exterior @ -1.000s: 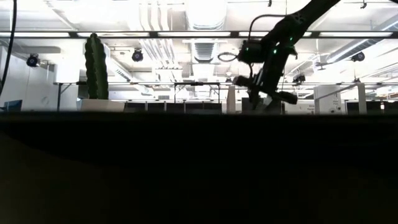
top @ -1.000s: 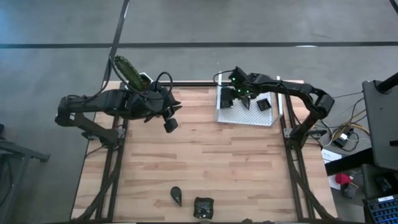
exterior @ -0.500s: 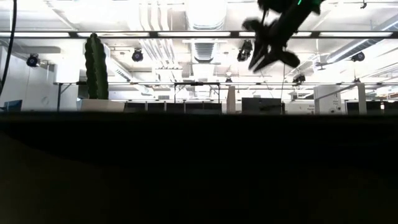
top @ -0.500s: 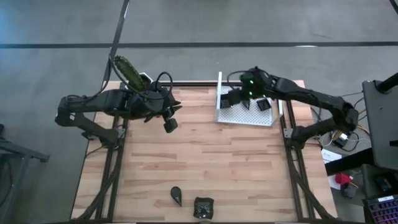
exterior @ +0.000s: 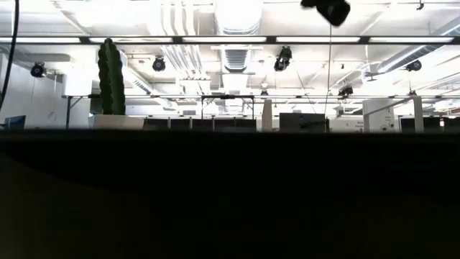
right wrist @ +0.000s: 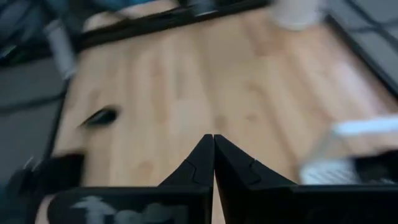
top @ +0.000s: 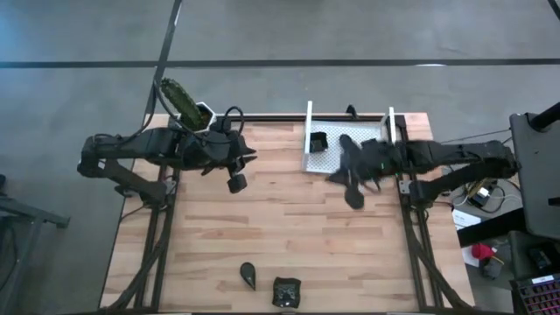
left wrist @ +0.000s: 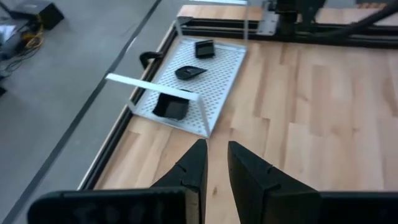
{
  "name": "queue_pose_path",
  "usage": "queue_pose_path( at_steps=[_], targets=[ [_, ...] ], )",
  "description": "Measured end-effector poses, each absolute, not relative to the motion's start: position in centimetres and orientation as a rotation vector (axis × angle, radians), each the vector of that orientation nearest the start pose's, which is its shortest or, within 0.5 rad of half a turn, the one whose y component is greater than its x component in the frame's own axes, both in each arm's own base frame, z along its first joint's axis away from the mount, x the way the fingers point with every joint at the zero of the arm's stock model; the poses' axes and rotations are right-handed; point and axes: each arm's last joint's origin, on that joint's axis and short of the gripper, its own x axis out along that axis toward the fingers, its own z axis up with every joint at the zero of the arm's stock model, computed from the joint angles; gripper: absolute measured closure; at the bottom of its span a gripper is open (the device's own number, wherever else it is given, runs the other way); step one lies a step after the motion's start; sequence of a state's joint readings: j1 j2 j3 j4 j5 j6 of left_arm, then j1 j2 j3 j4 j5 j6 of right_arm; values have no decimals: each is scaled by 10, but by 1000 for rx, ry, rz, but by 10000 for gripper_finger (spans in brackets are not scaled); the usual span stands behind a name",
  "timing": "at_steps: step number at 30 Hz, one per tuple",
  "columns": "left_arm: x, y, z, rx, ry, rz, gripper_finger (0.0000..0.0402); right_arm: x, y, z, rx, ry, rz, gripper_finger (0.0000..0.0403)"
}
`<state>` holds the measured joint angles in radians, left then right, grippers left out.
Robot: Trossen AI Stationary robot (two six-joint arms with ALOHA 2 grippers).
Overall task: Pick & Place Mini shaped plates
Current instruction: Stack the black distorted square plate on top of the other black distorted square plates on the shelf
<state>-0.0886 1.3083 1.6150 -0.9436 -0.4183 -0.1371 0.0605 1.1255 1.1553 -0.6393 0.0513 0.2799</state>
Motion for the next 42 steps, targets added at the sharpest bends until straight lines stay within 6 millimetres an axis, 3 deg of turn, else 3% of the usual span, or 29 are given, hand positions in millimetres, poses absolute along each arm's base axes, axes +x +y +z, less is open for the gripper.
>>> queue_pose_path(
  at_steps=[9, 14, 20, 26, 35, 42],
  targets=[
    [239, -43, 433, 123, 604, 166, 344, 236, 100, 334, 166, 703, 229, 394],
    [234, -68, 433, 182, 598, 50, 344, 254, 132, 313, 229, 743, 263, 394],
    [227, -89, 433, 211, 590, -38, 344, 280, 149, 279, 276, 862, 218, 394],
    [221, -104, 428, 236, 599, -99, 344, 308, 167, 265, 280, 942, 270, 394],
    [219, -106, 427, 244, 611, -112, 344, 335, 183, 247, 211, 1096, 306, 388],
    [218, -106, 427, 241, 619, -113, 344, 350, 191, 240, 205, 1097, 308, 338]
  ],
)
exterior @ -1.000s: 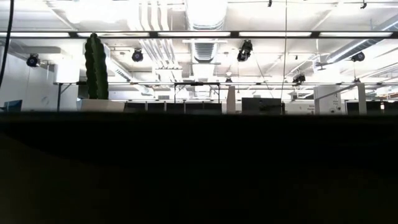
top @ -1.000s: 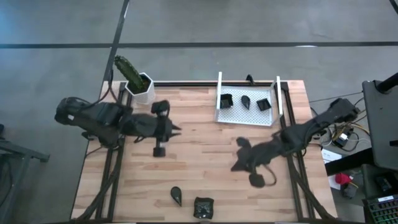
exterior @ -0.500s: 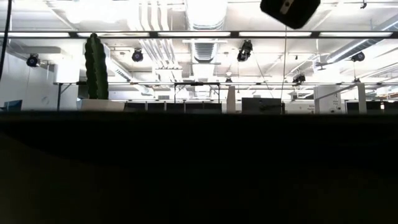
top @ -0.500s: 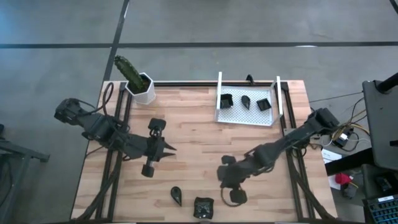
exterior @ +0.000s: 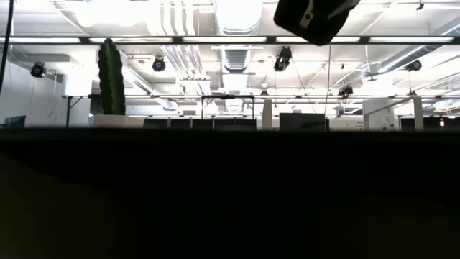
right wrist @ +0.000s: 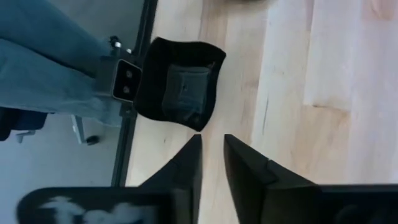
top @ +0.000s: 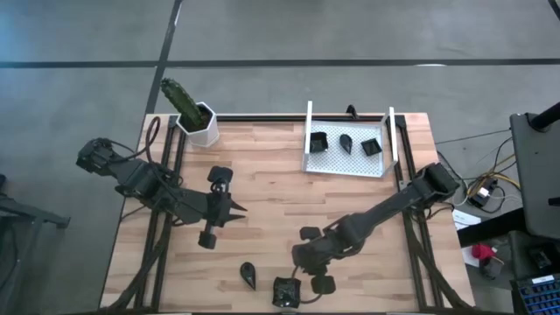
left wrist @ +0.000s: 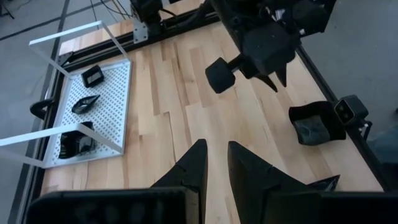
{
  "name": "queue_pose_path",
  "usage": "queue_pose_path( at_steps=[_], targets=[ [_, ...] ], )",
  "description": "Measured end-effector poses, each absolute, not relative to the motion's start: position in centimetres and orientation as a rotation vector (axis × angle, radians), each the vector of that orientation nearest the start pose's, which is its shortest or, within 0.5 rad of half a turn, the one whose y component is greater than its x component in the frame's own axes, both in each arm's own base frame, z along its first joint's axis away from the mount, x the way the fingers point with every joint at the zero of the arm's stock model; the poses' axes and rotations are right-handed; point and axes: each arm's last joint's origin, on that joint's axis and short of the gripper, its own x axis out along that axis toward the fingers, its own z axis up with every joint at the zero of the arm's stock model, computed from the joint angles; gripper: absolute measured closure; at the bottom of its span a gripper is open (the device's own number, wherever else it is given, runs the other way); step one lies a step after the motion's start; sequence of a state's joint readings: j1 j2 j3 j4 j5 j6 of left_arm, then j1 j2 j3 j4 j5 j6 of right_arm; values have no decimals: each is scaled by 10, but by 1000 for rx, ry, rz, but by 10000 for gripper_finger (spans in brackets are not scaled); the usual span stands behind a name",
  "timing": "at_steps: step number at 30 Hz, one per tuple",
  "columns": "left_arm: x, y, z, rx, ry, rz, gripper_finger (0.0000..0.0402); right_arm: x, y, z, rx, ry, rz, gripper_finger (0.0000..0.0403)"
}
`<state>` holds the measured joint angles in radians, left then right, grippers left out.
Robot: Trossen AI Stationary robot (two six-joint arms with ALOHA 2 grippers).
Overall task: Pick & Place Mini shaped plates
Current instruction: Stack the black distorted square plate on top of the other black distorted square plates on the shelf
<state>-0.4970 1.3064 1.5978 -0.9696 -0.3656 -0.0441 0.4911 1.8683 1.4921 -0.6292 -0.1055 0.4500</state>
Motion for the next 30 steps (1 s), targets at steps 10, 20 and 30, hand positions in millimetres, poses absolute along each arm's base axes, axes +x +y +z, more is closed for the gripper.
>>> queue_pose_path(
  at_steps=[10, 20, 30],
  targets=[
    [217, -107, 425, 251, 635, -119, 344, 372, 201, 197, 196, 1102, 281, 285],
    [216, -107, 425, 261, 641, -130, 344, 389, 210, 164, 196, 1122, 277, 293],
    [215, -106, 423, 269, 659, -129, 344, 394, 213, 146, 196, 1140, 290, 286]
  ],
)
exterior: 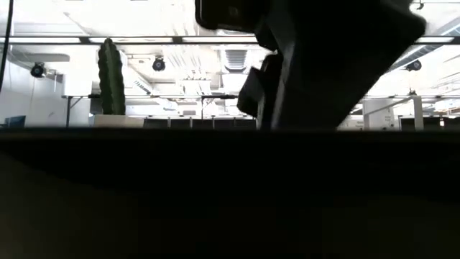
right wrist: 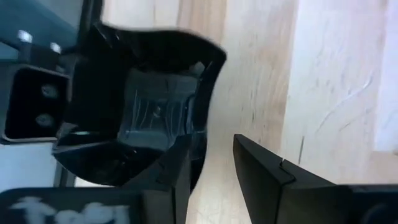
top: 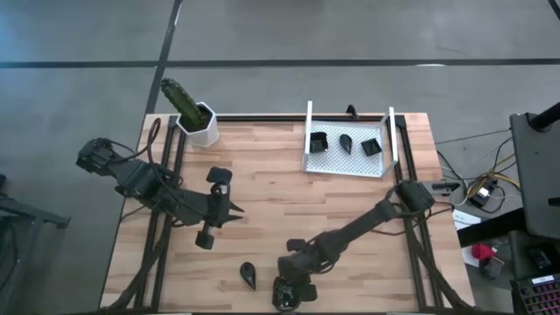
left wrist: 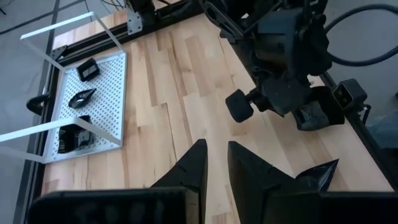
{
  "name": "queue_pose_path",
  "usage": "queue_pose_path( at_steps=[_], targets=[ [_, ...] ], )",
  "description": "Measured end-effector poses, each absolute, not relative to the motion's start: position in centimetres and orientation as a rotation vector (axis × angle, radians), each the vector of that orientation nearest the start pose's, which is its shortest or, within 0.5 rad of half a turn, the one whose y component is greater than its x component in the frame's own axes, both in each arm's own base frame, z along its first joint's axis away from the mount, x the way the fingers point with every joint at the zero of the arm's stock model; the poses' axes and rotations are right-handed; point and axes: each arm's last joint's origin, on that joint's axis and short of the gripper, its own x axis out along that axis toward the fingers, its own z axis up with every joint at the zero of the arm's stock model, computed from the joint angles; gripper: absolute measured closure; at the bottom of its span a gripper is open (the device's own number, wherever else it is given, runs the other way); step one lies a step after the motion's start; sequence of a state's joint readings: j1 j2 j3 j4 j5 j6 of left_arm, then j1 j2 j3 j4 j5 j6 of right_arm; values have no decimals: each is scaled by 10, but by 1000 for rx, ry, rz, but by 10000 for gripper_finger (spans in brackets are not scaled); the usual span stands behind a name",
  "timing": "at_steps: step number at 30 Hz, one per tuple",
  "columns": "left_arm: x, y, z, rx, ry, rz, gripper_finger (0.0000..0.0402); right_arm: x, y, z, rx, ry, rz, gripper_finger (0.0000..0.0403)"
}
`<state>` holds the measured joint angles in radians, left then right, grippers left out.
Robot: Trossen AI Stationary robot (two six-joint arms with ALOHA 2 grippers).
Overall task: Pick & Place Mini shaped plates
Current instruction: Stack the black distorted square plate on top of the other black distorted square plates on the shelf
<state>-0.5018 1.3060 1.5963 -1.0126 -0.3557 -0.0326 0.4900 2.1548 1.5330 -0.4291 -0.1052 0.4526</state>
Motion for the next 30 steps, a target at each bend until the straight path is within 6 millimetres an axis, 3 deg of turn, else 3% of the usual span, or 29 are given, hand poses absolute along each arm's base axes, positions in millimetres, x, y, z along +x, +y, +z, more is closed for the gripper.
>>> queue_pose_path(
  at_steps=[5, 10, 15, 24, 30],
  targets=[
    [215, -106, 423, 269, 660, -129, 344, 393, 214, 141, 192, 1156, 287, 307],
    [215, -106, 423, 272, 659, -129, 344, 393, 214, 142, 220, 1163, 282, 383],
    [215, -106, 423, 275, 659, -131, 344, 390, 212, 155, 264, 1162, 258, 394],
    [214, -106, 423, 283, 663, -132, 344, 362, 196, 227, 308, 1124, 177, 394],
    [214, -106, 423, 287, 664, -127, 344, 323, 162, 285, 311, 1079, -95, 394]
  ],
)
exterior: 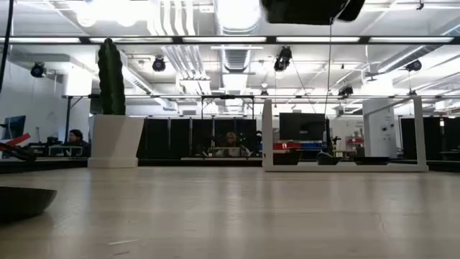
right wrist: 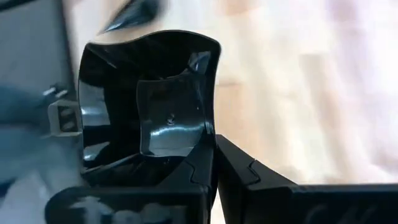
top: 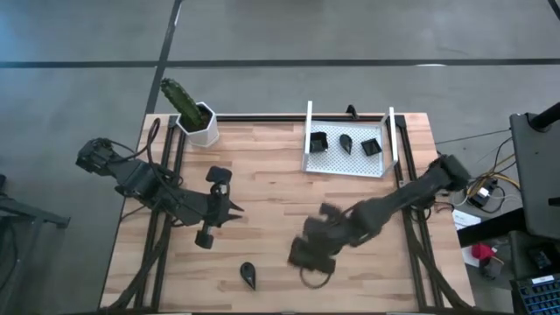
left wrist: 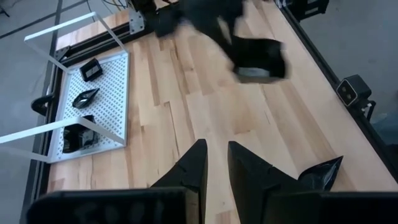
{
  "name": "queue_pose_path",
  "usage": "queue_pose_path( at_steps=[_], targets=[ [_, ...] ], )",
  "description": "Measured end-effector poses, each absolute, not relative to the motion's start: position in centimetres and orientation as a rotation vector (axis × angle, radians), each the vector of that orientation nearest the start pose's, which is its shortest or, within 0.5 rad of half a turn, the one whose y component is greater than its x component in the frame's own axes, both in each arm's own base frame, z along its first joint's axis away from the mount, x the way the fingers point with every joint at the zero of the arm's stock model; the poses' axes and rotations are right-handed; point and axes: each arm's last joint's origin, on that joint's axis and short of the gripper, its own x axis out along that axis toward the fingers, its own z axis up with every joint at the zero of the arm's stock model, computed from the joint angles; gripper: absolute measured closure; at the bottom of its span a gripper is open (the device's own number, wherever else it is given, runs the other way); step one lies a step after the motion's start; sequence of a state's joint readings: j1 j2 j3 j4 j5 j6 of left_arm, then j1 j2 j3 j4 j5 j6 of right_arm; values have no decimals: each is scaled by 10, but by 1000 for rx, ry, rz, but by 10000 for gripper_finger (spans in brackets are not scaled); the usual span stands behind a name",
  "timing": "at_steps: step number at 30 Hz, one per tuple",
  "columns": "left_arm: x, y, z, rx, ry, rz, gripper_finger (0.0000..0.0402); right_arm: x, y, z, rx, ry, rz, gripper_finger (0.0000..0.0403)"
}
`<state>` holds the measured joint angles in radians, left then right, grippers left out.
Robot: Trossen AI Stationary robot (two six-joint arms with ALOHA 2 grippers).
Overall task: Pick & Place Mini shaped plates
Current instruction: Stack the black distorted square plate on top of the other black distorted square plates on the shelf
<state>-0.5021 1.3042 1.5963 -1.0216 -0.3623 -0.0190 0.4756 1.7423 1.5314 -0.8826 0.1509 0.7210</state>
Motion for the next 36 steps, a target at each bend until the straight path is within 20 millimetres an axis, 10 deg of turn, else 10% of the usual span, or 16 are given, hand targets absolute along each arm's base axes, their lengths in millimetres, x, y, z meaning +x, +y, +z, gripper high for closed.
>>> queue_pose_path(
  at_steps=[15, 28, 36],
  targets=[
    [216, -103, 425, 302, 624, -1, 344, 256, 30, 354, 608, 867, -891, 394],
    [216, -100, 426, 259, 607, 95, 344, 235, -120, 330, 785, 874, -1262, 394],
    [216, -99, 426, 237, 602, 118, 344, 233, -168, 293, 870, 772, -1187, 394]
  ],
)
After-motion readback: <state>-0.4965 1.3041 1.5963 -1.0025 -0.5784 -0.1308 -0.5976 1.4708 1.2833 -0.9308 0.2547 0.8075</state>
